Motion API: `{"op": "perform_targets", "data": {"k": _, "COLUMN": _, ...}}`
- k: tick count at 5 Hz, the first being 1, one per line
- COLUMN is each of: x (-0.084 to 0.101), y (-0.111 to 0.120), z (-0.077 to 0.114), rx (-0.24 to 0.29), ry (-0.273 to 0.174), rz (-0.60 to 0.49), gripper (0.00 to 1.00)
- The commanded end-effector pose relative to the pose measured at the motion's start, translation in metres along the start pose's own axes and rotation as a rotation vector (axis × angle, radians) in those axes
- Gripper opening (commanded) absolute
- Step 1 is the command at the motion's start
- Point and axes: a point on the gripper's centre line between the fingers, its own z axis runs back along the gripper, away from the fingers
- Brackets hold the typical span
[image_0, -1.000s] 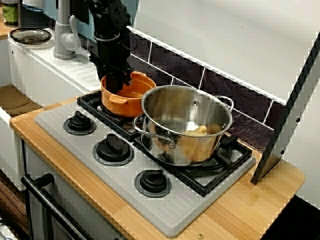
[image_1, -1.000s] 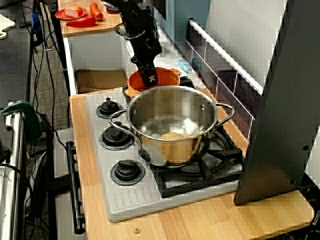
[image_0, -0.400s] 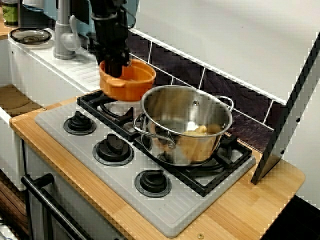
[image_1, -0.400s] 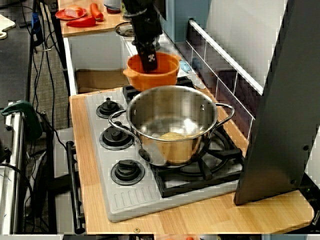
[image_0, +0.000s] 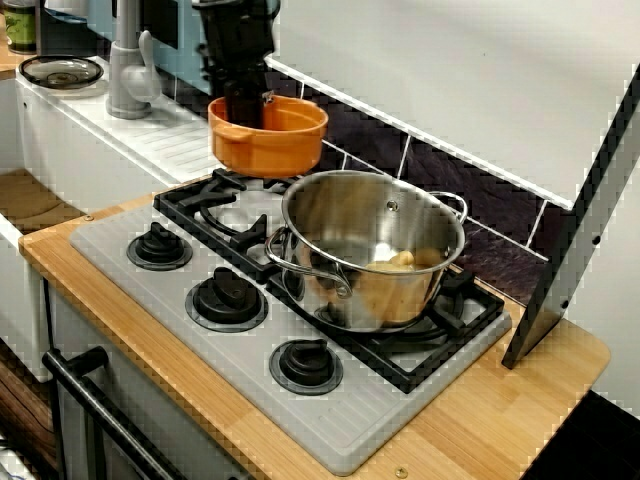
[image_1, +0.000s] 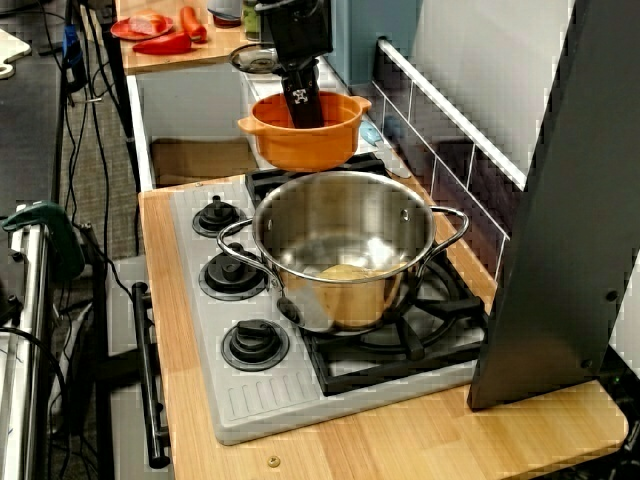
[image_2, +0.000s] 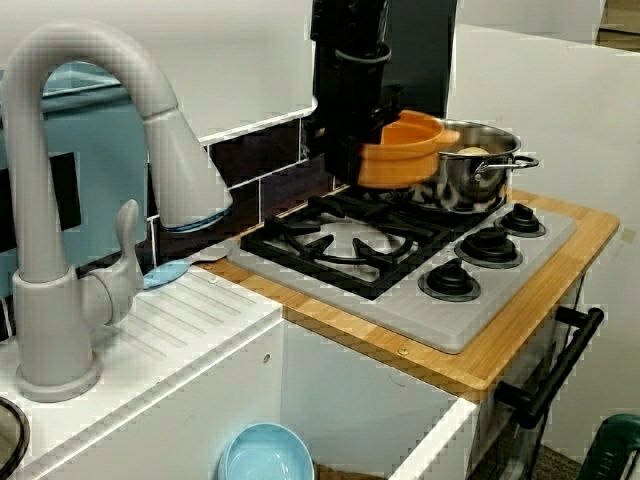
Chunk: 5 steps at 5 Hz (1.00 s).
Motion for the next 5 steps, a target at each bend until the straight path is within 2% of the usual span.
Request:
{"op": "perform_targets", "data": {"k": 1, "x": 0.019, "y": -0.034, "z": 0.032, "rx": 0.011, "ry": -0.115, "rz": -0.285, "gripper": 0.0}}
{"op": "perform_targets", "data": {"k": 2, "x": 0.023, "y": -0.045, "z": 0.033, "rx": -0.002, "ry": -0.13, "rz": -0.363, "gripper": 0.0}}
{"op": "perform_targets", "data": {"k": 3, "x": 0.023, "y": -0.051, "z": 0.034, "rx": -0.007, "ry": -0.126, "rz": -0.385, "gripper": 0.0}}
{"op": "perform_targets", "data": {"k": 5, "x": 0.019, "y": -0.063, "z": 0.024, "rx": -0.02, "ry": -0.091, "rz": -0.404, "gripper": 0.0}}
